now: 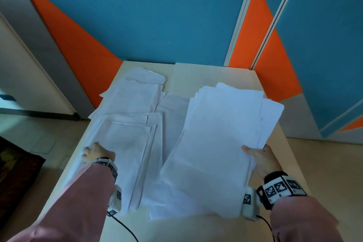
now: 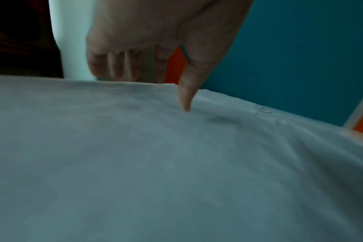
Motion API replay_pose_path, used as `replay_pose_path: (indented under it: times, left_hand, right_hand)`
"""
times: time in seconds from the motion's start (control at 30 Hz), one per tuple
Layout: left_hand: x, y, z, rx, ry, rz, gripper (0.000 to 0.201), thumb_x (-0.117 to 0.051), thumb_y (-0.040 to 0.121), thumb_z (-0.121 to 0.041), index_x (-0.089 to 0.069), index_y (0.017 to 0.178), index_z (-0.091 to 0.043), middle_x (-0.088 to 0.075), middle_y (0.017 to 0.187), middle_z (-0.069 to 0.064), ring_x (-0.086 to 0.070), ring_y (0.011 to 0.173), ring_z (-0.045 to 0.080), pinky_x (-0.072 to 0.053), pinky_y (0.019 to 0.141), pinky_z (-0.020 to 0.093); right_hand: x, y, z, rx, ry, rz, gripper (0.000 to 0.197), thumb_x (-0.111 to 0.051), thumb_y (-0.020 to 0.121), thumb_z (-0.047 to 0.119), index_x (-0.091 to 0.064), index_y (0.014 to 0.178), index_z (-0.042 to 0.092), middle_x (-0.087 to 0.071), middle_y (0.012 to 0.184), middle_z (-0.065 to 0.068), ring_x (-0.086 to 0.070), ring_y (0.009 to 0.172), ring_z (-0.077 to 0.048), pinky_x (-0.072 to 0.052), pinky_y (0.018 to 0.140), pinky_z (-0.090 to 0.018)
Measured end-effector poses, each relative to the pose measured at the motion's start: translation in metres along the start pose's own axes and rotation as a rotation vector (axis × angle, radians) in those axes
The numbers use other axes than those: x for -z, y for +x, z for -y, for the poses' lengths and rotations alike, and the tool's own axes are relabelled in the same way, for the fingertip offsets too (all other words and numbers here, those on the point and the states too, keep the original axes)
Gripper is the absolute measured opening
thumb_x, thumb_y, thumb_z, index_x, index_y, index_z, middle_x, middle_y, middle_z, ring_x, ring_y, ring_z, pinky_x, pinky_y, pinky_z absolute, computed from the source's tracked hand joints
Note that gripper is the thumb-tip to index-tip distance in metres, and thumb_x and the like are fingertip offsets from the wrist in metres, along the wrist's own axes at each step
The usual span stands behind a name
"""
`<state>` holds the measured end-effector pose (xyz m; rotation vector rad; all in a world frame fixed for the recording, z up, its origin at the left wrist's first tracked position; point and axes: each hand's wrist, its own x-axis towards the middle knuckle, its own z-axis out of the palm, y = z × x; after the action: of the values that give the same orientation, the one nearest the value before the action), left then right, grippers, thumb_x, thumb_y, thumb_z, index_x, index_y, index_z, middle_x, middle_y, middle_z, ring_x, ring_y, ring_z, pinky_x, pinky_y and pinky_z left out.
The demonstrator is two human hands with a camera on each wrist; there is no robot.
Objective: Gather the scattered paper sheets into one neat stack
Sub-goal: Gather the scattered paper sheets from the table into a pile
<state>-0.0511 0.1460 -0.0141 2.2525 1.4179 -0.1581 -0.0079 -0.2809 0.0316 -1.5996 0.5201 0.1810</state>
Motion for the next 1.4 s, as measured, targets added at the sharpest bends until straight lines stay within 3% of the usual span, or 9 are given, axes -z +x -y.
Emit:
replay_pose_path:
  times: [0.13,0.3,0.47,0.6,0.7,0.97,1.1,1.23,1.4]
  left_hand:
    - [0.017,0.009,0.023,0.101,0.135,0.099,0.114,-0.083,0.062,-0.036,-0.014,0.147,-0.006,-0.022,0.149,0.026,-0.021,0.139,0.04,-0.021,0.112,0.054]
    - [0.01,0.022,0.037,0.09,0.225,0.121,0.126,-0.082,0.049,-0.058,-0.021,0.145,-0.002,-0.027,0.146,0.023,-0.025,0.137,0.038,-0.026,0.111,0.052]
    - [0.022,0.028,0.037,0.038,0.188,0.204,0.088,-0.076,0.068,-0.044,-0.041,0.135,0.0,-0.05,0.135,0.02,-0.05,0.122,0.032,-0.042,0.098,0.041]
    - [0.026,0.032,0.041,-0.161,0.009,0.167,0.018,-0.068,0.079,-0.017,-0.063,0.088,-0.002,-0.061,0.082,0.016,-0.062,0.082,0.031,-0.041,0.063,0.029]
    - [0.033,0.028,0.043,-0.279,-0.124,0.141,0.022,-0.064,0.083,-0.013,-0.052,0.065,-0.006,-0.051,0.065,0.012,-0.051,0.065,0.027,-0.03,0.056,0.028]
    - [0.064,0.022,0.035,-0.302,-0.604,0.242,0.011,-0.064,0.085,-0.01,-0.062,0.093,-0.002,-0.063,0.087,0.015,-0.058,0.078,0.028,-0.044,0.074,0.033]
    - [0.068,0.025,0.026,-0.245,-0.851,0.357,0.022,-0.066,0.082,-0.006,-0.062,0.101,0.004,-0.065,0.073,0.012,-0.06,0.067,0.025,-0.051,0.07,0.034]
    - [0.072,0.019,0.007,-0.278,-0.916,0.503,0.008,-0.062,0.084,-0.003,-0.063,0.092,-0.004,-0.073,0.063,0.003,-0.067,0.06,0.023,-0.056,0.068,0.033]
    - [0.077,0.008,-0.02,-0.299,-0.973,0.58,0.019,-0.058,0.088,-0.008,-0.059,0.106,0.0,-0.064,0.089,0.014,-0.061,0.076,0.027,-0.051,0.079,0.037]
  right_hand:
    - [-0.016,0.004,0.0,-0.011,-0.053,0.029,0.031,-0.069,0.08,0.003,-0.063,0.11,-0.003,-0.067,0.11,-0.018,-0.063,0.103,-0.033,-0.045,0.101,-0.048]
    - [-0.035,0.007,-0.001,-0.018,-0.069,0.055,0.044,-0.072,0.078,0.007,-0.058,0.118,-0.003,-0.066,0.113,-0.016,-0.063,0.105,-0.032,-0.046,0.1,-0.045]
    - [-0.043,0.005,0.004,-0.007,-0.101,0.066,0.031,-0.068,0.081,0.002,-0.062,0.112,-0.004,-0.066,0.111,-0.018,-0.063,0.104,-0.033,-0.044,0.102,-0.047]
    - [-0.047,0.008,0.004,-0.008,-0.115,0.038,0.038,-0.068,0.082,0.002,-0.058,0.117,-0.006,-0.065,0.113,-0.018,-0.062,0.104,-0.033,-0.046,0.098,-0.043]
    - [-0.048,0.009,0.004,-0.014,-0.121,0.04,0.041,-0.068,0.081,0.003,-0.057,0.12,-0.005,-0.065,0.115,-0.019,-0.062,0.105,-0.034,-0.046,0.098,-0.043]
    - [-0.046,0.007,0.008,0.001,-0.14,0.013,0.039,-0.067,0.082,0.004,-0.057,0.119,-0.004,-0.065,0.115,-0.017,-0.061,0.106,-0.033,-0.044,0.1,-0.041]
    - [-0.048,0.002,0.013,0.017,-0.126,0.024,0.04,-0.068,0.082,0.005,-0.056,0.12,-0.003,-0.064,0.114,-0.016,-0.061,0.104,-0.031,-0.045,0.094,-0.037]
    - [-0.052,-0.006,0.024,0.05,-0.141,0.069,0.036,-0.066,0.084,0.005,-0.057,0.118,0.0,-0.064,0.111,-0.013,-0.06,0.101,-0.029,-0.045,0.094,-0.037]
    - [-0.057,-0.017,0.034,0.112,-0.174,0.052,0.03,-0.063,0.086,0.003,-0.056,0.115,0.001,-0.062,0.109,-0.011,-0.057,0.097,-0.025,-0.042,0.089,-0.032]
